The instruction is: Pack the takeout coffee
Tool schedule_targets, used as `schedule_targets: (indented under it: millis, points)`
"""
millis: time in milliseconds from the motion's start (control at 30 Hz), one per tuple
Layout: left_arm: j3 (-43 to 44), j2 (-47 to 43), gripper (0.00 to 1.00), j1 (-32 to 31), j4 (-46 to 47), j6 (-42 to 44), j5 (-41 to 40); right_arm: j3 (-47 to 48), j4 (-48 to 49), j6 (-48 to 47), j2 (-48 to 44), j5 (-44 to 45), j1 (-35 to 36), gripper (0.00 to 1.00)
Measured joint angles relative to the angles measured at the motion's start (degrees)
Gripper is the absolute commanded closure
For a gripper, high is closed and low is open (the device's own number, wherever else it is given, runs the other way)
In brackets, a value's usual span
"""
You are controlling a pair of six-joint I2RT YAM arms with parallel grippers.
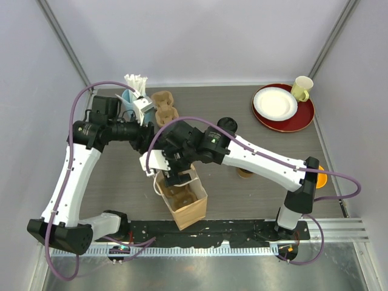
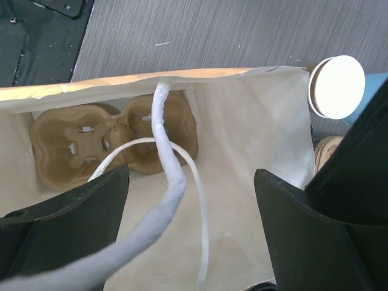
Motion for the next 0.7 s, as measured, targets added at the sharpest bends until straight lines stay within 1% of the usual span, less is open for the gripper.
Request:
schedule_targets:
  millis: [200,400,467,567,700]
  points:
    - [1.44,0.48,0.41,0.04,-0.33,-0.46,-0.11,2.29,-0.37,2.73,-0.83,0.35,-0.04,0.09]
    - [2.91,1.31,0.39,0.04,-0.81,-0.85,0.48,3.52,2.69,8.02,-6.38,2.38,-0.46,0.08]
    - [2.91,1.31,0.39,0.04,-0.98,-0.83,1.2,3.48,4.83,11.47,-8.5,3.93,-1.01,0.08]
    - [3.1,1.7,0.37,0.04,-2.91,0.7,1.97,3.1,9.11,21.29,-11.96,7.45,-3.65,0.08]
    - [4.28,3.61,0.36,0.0,-6.67,4.87,2.58,3.48,10.34,35.15,-13.79,8.63,-9.6,0.13]
